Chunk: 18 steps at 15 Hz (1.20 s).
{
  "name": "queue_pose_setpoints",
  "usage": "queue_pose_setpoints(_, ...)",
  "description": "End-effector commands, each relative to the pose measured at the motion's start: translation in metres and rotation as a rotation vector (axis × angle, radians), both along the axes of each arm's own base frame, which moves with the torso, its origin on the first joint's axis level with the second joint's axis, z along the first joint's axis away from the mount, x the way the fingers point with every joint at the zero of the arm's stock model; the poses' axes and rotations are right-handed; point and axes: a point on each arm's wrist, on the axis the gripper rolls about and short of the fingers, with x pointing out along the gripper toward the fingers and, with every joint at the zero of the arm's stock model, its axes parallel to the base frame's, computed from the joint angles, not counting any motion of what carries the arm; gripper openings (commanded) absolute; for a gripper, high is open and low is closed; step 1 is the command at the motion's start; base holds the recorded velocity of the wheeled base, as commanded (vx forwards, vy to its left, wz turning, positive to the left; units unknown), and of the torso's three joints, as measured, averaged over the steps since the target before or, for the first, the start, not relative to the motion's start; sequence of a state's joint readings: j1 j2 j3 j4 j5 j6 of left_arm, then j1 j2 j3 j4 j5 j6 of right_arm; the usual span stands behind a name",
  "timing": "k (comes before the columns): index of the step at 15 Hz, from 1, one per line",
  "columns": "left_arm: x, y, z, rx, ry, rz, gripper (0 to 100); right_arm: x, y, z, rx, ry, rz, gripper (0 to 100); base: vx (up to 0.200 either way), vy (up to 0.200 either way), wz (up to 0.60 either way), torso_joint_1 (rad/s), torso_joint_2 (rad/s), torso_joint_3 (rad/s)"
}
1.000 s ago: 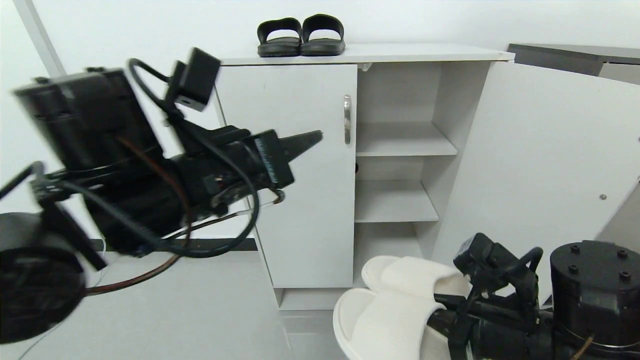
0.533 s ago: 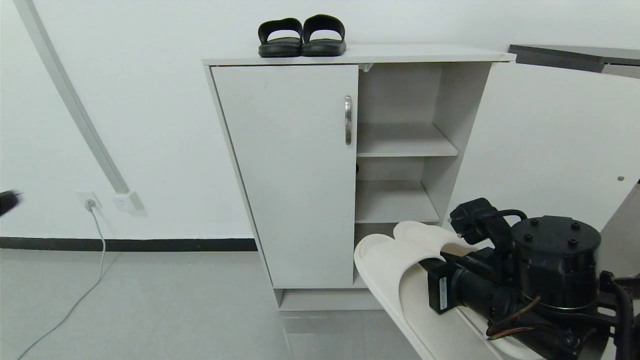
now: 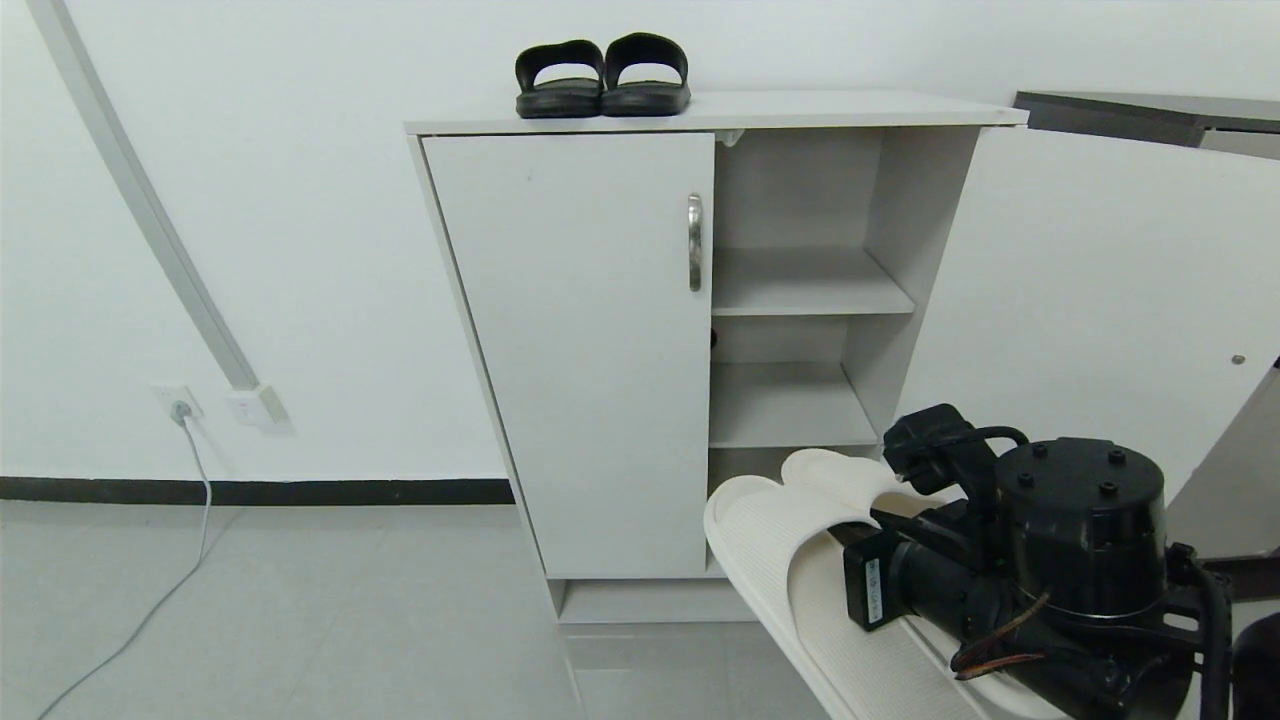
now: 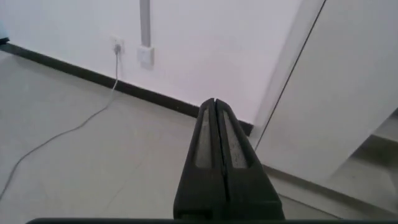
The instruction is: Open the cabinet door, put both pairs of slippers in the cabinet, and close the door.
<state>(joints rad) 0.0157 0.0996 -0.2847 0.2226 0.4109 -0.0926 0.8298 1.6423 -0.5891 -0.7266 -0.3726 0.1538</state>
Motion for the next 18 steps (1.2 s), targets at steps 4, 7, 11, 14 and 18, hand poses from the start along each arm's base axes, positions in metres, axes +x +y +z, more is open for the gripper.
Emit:
queue_pose_setpoints(4, 0.012, 0.003, -0.05, 0.029, 0.016, 0.112, 0, -0.001, 0.001, 0.002, 0.001, -0.009, 0.002, 0, 0.0, 0.0, 0.0, 0.0, 0.0, 0.0)
queue_pose_setpoints(7, 0.017, -0.005, -0.053, 0.08, -0.047, -0.266, 0, -0.001, 0.001, 0.007, 0.003, -0.026, 0.01, 0, 0.0, 0.0, 0.0, 0.0, 0.0, 0.0)
queue_pose_setpoints(11, 0.018, -0.008, -0.057, 0.095, -0.01, -0.404, 0, -0.006, 0.006, 0.005, -0.004, -0.022, 0.027, 0, 0.0, 0.0, 0.0, 0.0, 0.0, 0.0)
queue_pose_setpoints(14, 0.018, -0.008, -0.057, 0.087, -0.011, -0.404, 0, -0.001, 0.014, 0.009, 0.001, -0.05, -0.052, 0, 0.0, 0.0, 0.0, 0.0, 0.0, 0.0)
queue_pose_setpoints(18, 0.018, -0.008, -0.057, 0.087, -0.011, -0.408, 0, 0.026, 0.04, -0.002, 0.046, -0.04, -0.238, 0, 0.0, 0.0, 0.0, 0.0, 0.0, 0.0)
